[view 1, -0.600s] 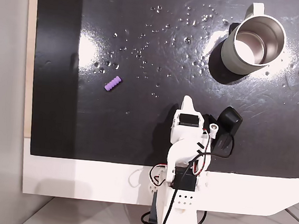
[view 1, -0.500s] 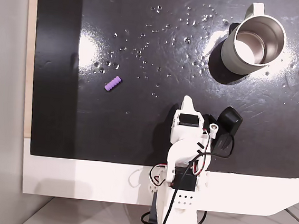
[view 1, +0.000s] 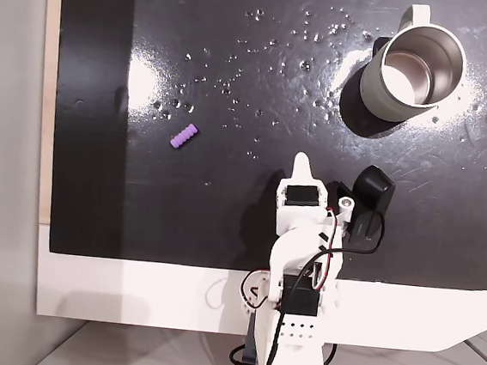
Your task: Grasp a pengrip and put it in the cup.
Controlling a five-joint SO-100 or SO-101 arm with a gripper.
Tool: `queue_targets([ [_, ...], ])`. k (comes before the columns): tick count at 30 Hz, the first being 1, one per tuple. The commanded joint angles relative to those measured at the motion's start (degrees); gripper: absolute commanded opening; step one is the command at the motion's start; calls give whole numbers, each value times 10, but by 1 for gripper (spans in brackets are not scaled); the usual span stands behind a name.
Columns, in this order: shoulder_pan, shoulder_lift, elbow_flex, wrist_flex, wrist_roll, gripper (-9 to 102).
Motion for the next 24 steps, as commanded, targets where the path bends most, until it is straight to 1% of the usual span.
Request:
queue_targets([
  [1, -32, -69, -119, 22, -12, 0],
  [7, -74, -323, -352, 78, -12, 0],
  [11, -83, -462, -470, 107, -12, 0],
  [15, -91, -577, -556, 134, -12, 0],
  [20, -115, -686, -625, 157, -12, 2],
  [24, -142, -799, -699, 198, -10, 1],
])
